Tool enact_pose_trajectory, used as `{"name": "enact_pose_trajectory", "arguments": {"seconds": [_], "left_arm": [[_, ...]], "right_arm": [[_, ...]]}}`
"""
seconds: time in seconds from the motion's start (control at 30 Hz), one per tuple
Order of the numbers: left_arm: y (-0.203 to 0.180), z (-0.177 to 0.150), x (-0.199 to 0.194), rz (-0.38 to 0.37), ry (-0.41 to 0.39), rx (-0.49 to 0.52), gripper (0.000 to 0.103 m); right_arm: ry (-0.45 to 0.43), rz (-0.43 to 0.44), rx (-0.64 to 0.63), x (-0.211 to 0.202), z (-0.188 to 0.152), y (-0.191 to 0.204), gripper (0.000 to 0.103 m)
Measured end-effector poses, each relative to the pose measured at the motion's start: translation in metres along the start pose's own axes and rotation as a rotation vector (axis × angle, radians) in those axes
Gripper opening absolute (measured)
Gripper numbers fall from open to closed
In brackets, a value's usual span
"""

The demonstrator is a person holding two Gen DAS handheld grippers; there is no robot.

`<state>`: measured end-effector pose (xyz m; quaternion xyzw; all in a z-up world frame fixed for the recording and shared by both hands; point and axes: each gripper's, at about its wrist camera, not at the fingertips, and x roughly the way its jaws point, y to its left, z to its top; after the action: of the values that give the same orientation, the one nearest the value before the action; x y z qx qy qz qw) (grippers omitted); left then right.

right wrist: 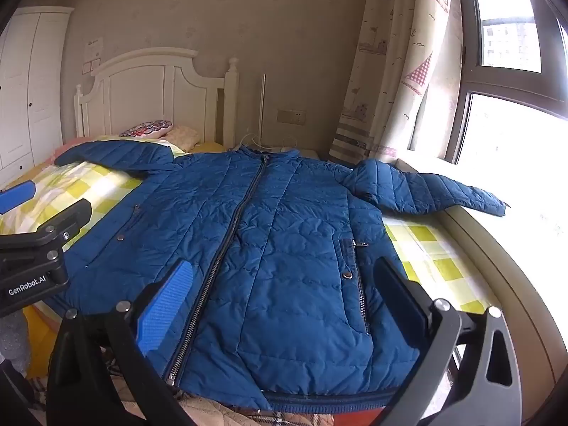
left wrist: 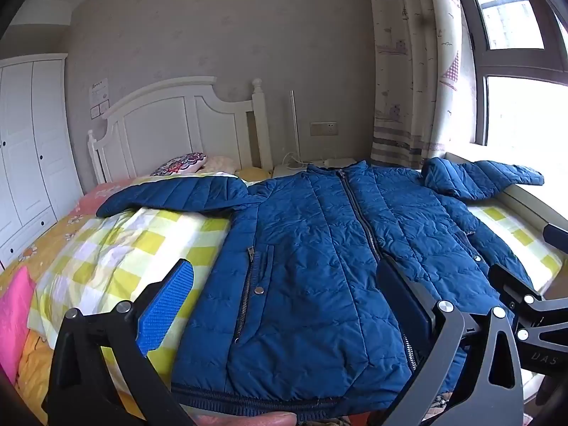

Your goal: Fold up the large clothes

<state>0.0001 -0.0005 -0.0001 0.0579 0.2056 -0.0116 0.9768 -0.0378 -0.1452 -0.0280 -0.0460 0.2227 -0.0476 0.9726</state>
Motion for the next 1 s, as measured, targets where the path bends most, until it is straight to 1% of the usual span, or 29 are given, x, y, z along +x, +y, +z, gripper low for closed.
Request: {"name": "enact_pose_trajectory", "arguments": {"seconds": [0.03,0.3,0.4,0.5,0.6,0.63,0.73,0.77,1.0], "left_arm": [[0.001,0.000,0.000,-0.010,-0.002,-0.019,0.099],[-0.003,0.000,-0.004,-0.003,-0.002,0.002,0.099],[-0.001,0.002,-0.001,-0.008,0.011,-0.015,0.099],[-0.001,0.001,0.000,-0.008,0.011,-0.016,0.099],[-0.002,0.000,0.001,-0.008,0.014,-0.017,0.099],[-0.002,0.000,0.000,-0.008,0.015,-0.018,0.099],[-0.005,-0.004,0.001,-0.007,0.020,-0.020,0.099],[0.000,-0.005,0.005,-0.013,0.023,-0.024,0.099],[0.002,-0.006,0.007,-0.016,0.033,-0.031,0.099]], "right_arm": [[0.002,0.015,0.022,0.000,0.000,-0.002,0.101],[0.016,0.021,0.000,0.001,-0.001,0.001,0.101],[0.017,0.019,0.013,0.009,0.005,-0.003,0.101],[0.010,0.019,0.019,0.005,0.000,-0.003,0.101],[0.013,0.019,0.018,0.001,0.002,-0.001,0.101],[0.012,0.021,0.018,0.004,-0.003,0.001,0.101],[0.015,0.023,0.019,0.005,-0.004,0.001,0.101],[0.015,0.025,0.019,0.005,-0.004,0.002,0.101],[0.019,0.030,0.021,0.006,-0.004,0.002,0.101]]}}
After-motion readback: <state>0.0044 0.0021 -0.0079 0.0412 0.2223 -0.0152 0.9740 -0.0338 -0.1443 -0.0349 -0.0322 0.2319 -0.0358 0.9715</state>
